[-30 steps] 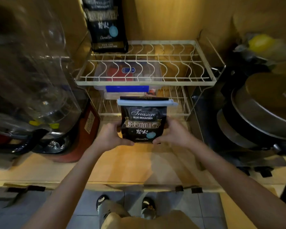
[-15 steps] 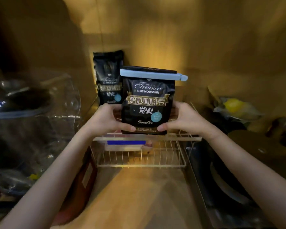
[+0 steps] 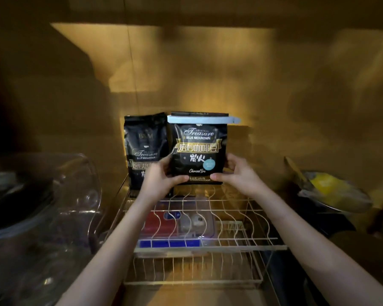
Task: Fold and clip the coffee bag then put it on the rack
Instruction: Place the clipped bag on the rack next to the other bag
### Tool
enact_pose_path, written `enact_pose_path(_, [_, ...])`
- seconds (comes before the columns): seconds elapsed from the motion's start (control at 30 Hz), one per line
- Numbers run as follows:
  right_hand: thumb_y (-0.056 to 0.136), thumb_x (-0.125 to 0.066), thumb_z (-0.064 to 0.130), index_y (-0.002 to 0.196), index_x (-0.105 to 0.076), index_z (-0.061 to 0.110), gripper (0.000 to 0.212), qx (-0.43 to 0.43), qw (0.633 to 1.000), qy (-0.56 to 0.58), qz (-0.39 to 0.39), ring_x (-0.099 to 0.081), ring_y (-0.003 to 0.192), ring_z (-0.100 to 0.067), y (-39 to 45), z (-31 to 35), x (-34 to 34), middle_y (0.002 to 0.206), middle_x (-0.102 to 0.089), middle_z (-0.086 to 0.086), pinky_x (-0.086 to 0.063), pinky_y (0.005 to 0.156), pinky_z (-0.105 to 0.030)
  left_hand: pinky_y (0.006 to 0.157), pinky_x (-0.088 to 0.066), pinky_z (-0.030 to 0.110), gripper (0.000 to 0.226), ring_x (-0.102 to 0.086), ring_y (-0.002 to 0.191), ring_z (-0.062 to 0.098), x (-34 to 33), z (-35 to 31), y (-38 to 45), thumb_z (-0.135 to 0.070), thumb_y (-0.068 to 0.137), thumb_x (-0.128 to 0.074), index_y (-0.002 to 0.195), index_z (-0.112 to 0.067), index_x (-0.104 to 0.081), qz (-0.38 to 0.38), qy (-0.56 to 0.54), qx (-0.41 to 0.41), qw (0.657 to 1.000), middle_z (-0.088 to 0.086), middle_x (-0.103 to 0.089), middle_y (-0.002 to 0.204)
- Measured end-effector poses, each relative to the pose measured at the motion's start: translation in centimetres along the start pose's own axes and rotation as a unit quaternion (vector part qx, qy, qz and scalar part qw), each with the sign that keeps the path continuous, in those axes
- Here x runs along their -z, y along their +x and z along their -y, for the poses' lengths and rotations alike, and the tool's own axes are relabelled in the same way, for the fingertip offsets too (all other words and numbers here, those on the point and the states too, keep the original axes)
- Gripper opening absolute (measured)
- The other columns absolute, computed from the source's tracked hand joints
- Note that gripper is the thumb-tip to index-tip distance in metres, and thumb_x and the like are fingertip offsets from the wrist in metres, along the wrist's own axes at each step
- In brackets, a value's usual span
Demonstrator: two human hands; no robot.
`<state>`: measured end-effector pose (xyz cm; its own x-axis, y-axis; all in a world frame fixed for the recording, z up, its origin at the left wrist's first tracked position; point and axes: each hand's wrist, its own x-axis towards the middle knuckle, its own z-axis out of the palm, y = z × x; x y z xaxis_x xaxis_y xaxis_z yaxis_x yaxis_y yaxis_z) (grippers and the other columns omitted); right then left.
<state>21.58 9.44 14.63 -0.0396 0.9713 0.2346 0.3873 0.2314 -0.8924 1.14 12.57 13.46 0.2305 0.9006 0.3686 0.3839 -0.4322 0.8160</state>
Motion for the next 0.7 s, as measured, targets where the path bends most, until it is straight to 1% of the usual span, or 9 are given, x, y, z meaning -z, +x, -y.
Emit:
enact_pose_path(0.07, [0.071, -0.072, 0.004, 0.122, -0.048, 0.010, 0.056, -0.031, 0.999, 0.014, -0.012, -0.050, 0.117, -0.017, 0.8, -1.7, -0.7, 0.127, -0.056, -0.006, -0.042, 0.099, -0.027, 0.087, -0.052, 0.021, 0.058, -0.061, 0.103, 0.015, -1.2, 1.6, 0.6, -0.012, 0.067, -0.076, 0.120, -0.009, -0.052, -0.012, 0.010, 0.014, 1.000, 0.006, -0.065, 0.114])
enact_pose_path(0.13, [0.071, -0.072, 0.004, 0.120, -0.049, 0.013, 0.055, -0.065, 0.998, 0.012, -0.018, -0.051, 0.118, -0.021, 1.5, -3.1, -1.4, 0.128, -0.057, -0.008, -0.042, 0.101, -0.037, 0.094, -0.051, 0.035, 0.059, -0.061, 0.104, 0.018, -2.3, 3.1, 0.8, -0.012, 0.068, -0.076, 0.122, -0.009, -0.052, -0.025, 0.018, 0.029, 0.999, 0.009, -0.066, 0.115])
enact_pose_path(0.23, [0.073, -0.069, 0.003, 0.120, -0.049, 0.014, 0.052, -0.096, 0.995, 0.009, -0.011, -0.054, 0.117, -0.022, 2.4, -5.3, -2.5, 0.126, -0.059, -0.008, -0.046, 0.095, -0.035, 0.087, -0.055, 0.037, 0.058, -0.066, 0.094, 0.018, -3.5, 5.0, 1.1, -0.017, 0.067, -0.077, 0.121, -0.015, -0.053, -0.053, 0.066, 0.031, 0.996, 0.009, -0.070, 0.107])
enact_pose_path(0.3, [0.075, -0.069, 0.006, 0.120, -0.049, 0.015, 0.050, -0.112, 0.994, 0.004, -0.004, -0.053, 0.116, -0.020, 2.7, -6.4, -3.2, 0.125, -0.059, -0.006, -0.045, 0.089, -0.031, 0.085, -0.056, 0.037, 0.060, -0.067, 0.092, 0.021, -4.0, 5.6, 0.8, -0.019, 0.072, -0.073, 0.126, -0.017, -0.047, -0.075, 0.101, 0.046, 0.991, 0.010, -0.070, 0.109])
enact_pose_path(0.37, [0.077, -0.067, 0.009, 0.122, -0.048, 0.016, 0.049, -0.122, 0.992, 0.013, -0.003, -0.050, 0.111, -0.014, 2.8, -7.2, -3.8, 0.123, -0.058, -0.001, -0.042, 0.077, -0.020, 0.096, -0.049, 0.038, 0.064, -0.060, 0.108, 0.027, -4.6, 5.8, 0.2, -0.012, 0.077, -0.068, 0.133, -0.013, -0.037, -0.104, 0.134, 0.020, 0.985, 0.016, -0.060, 0.124])
enact_pose_path(0.47, [0.079, -0.065, 0.010, 0.120, -0.049, 0.018, 0.045, -0.112, 0.993, 0.020, -0.008, -0.050, 0.107, -0.011, 3.2, -7.6, -4.1, 0.111, -0.057, 0.007, -0.037, 0.068, -0.013, 0.107, -0.031, 0.039, 0.073, -0.036, 0.132, 0.029, -5.5, 5.2, -0.1, -0.007, 0.076, -0.067, 0.137, -0.009, -0.027, -0.121, 0.240, -0.127, 0.955, 0.018, -0.038, 0.144])
enact_pose_path(0.57, [0.080, -0.063, 0.007, 0.119, -0.050, 0.019, 0.043, -0.104, 0.994, 0.021, -0.005, -0.053, 0.111, -0.017, 3.3, -7.8, -4.1, 0.113, -0.059, 0.003, -0.041, 0.071, -0.016, 0.111, -0.025, 0.044, 0.078, -0.018, 0.139, 0.025, -6.4, 5.2, 0.9, -0.026, 0.077, -0.065, 0.140, -0.015, -0.021, -0.049, 0.373, -0.197, 0.905, 0.010, -0.025, 0.150])
enact_pose_path(0.63, [0.084, -0.060, 0.008, 0.124, -0.045, 0.021, 0.045, -0.106, 0.994, 0.015, 0.008, -0.052, 0.113, -0.016, 3.3, -7.8, -4.2, 0.121, -0.058, -0.001, -0.045, 0.079, -0.020, 0.110, -0.024, 0.044, 0.081, -0.014, 0.138, 0.025, -7.0, 5.5, 1.2, -0.036, 0.078, -0.062, 0.141, -0.016, -0.016, -0.018, 0.407, -0.178, 0.896, 0.007, -0.017, 0.151])
enact_pose_path(0.7, [0.087, -0.056, 0.013, 0.129, -0.040, 0.025, 0.046, -0.103, 0.995, 0.003, 0.015, -0.050, 0.118, -0.018, 3.2, -7.9, -4.5, 0.130, -0.055, -0.002, -0.046, 0.094, -0.035, 0.108, -0.023, 0.042, 0.083, -0.015, 0.138, 0.025, -7.4, 5.7, 1.4, -0.040, 0.077, -0.061, 0.141, -0.015, -0.014, -0.014, 0.419, -0.151, 0.895, 0.007, -0.017, 0.151])
